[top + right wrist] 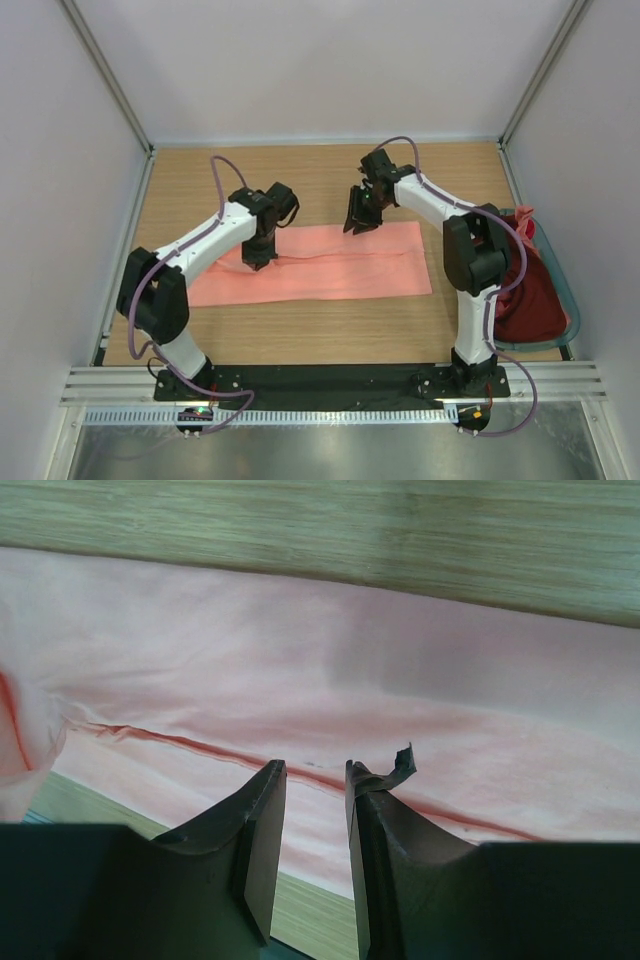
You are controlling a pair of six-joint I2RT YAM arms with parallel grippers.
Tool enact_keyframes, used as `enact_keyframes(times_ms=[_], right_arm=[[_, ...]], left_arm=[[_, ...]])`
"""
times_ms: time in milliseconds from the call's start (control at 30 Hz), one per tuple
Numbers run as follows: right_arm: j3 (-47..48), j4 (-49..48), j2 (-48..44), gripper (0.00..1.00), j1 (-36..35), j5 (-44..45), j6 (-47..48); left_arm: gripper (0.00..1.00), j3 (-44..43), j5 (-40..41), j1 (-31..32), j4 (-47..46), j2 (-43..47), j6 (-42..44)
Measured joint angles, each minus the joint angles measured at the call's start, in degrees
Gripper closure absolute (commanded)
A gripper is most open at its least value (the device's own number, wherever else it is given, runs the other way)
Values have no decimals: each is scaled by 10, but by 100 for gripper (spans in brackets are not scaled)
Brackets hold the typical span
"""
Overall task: Fold and stack the t-shirts
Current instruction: Fold the tshirt
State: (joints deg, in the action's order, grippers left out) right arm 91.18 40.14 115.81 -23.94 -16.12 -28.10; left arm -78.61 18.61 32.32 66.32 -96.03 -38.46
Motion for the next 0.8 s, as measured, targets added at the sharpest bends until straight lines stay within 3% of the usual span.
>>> enact_keyframes(times_ms=[167, 300, 367, 467, 567, 667, 800], right_arm=[[-2, -1, 13, 63, -2, -4, 7], [-6, 0, 18, 62, -5, -1, 14], [-9, 2, 18, 62, -5, 4, 21], [-11, 9, 18, 62, -5, 10, 30], [-11, 10, 18, 62, -6, 4, 35], [-12, 4, 18, 60, -15, -11, 36], [-13, -17, 18, 59, -50, -43, 20]], left_arm=[[93, 29, 0, 17, 0, 6, -20], [76, 58, 3, 17, 5, 28, -32], [72, 60, 5, 17, 10, 36, -32], [53, 62, 10, 17, 10, 50, -29], [43, 66, 15, 10, 12, 76, -22], [40, 67, 8, -31, 5, 103, 1], [38, 73, -33, -137, -34, 115, 37]])
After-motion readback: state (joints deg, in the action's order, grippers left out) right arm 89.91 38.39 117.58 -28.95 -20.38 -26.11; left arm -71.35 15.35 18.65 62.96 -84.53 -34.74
